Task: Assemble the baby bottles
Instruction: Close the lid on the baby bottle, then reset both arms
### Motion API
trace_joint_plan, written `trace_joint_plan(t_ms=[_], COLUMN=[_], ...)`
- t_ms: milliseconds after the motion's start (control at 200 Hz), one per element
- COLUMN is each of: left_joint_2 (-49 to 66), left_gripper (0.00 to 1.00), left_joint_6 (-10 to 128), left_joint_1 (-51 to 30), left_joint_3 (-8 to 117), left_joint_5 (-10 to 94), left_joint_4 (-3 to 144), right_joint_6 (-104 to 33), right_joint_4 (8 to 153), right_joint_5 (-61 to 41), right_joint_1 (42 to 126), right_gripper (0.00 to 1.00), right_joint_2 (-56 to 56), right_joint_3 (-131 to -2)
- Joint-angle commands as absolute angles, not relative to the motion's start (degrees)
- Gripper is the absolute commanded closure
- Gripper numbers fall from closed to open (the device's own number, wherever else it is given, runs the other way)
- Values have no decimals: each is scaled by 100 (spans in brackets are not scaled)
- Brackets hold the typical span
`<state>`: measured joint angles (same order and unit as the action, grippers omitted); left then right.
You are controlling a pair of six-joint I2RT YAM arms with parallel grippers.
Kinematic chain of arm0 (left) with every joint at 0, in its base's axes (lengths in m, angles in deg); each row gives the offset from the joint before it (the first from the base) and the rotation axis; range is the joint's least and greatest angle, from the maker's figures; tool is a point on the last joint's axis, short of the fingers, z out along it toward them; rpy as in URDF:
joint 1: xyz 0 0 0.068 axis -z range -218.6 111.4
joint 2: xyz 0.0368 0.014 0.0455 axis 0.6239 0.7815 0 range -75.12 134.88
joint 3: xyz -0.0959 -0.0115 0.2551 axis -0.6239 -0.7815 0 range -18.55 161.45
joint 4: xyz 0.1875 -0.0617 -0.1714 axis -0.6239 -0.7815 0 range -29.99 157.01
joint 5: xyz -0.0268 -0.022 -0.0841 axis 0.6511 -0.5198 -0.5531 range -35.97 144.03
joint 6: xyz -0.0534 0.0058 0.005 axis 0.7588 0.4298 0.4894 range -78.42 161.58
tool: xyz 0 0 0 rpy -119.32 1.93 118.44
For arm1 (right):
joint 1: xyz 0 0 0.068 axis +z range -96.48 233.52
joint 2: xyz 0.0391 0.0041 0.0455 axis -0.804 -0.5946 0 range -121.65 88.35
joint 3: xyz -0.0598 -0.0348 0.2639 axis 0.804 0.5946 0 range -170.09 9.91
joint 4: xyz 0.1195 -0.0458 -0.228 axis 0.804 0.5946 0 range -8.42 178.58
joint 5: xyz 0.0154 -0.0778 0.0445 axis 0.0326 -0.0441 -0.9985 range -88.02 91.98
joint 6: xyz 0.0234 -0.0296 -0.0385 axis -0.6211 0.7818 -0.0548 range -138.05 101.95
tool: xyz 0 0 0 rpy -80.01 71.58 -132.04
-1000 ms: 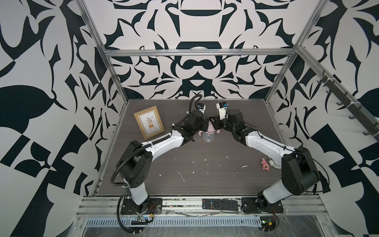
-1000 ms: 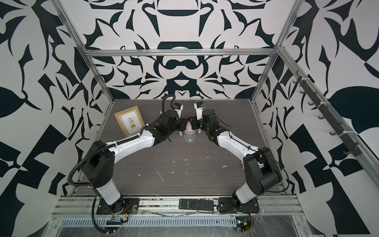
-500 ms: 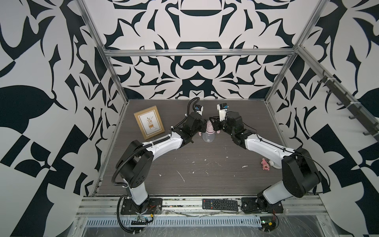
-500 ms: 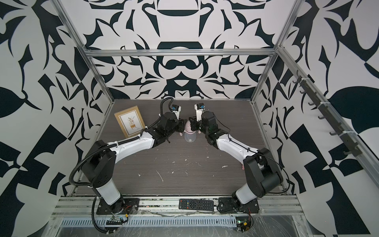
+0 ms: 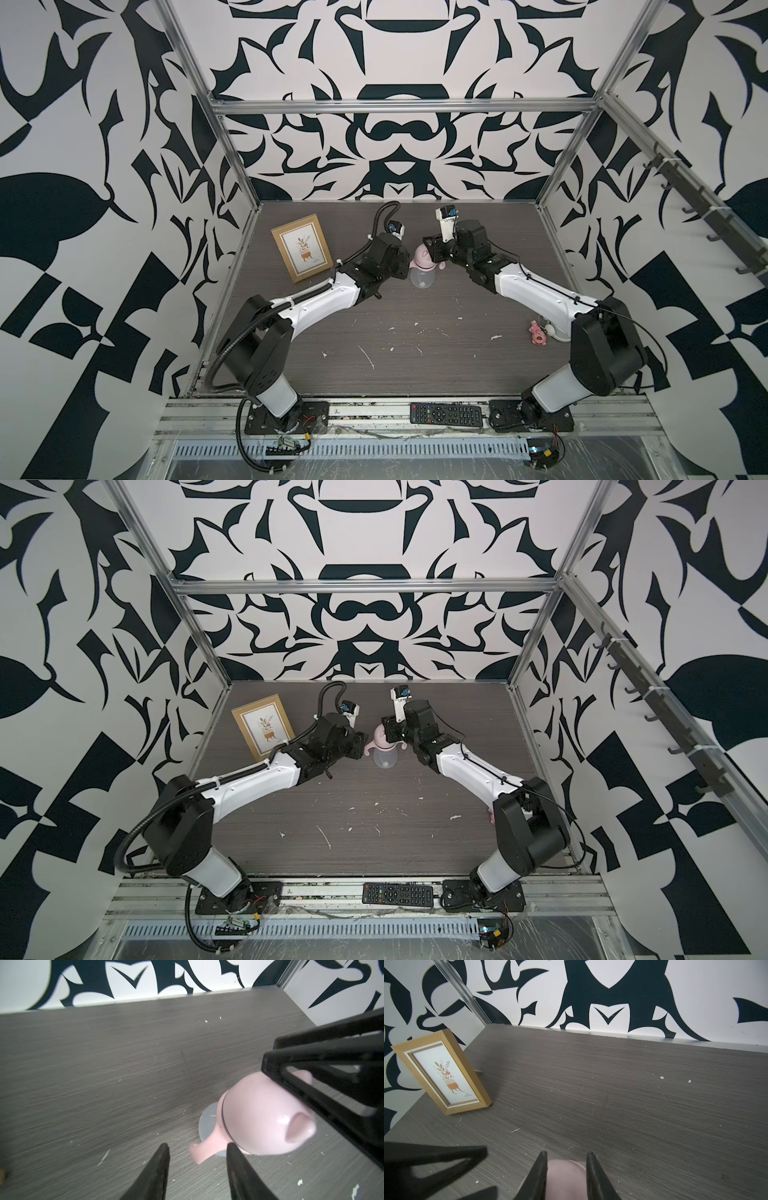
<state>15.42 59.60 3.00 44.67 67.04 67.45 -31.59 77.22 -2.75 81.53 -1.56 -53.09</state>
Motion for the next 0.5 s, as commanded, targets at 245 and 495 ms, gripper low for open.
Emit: trace_joint_plan(t_ms=[245,495], left_joint_2=[-22,-959], left_gripper=[37,18], left_joint_6=[5637,4981], left_joint_1=[-780,-1849], left_joint_3=[3110,1883], left_joint_5=[6872,7282], left_joint_4=[6094,6540], right_joint_6=[-2730,-2340], right_joint_4=[9670,9910], right_joint_5=[-846,-686], right_joint_1=[7907,7179], right_gripper=[39,12], right_joint_2=[-411,74], right_joint_3=[-7165,-7138])
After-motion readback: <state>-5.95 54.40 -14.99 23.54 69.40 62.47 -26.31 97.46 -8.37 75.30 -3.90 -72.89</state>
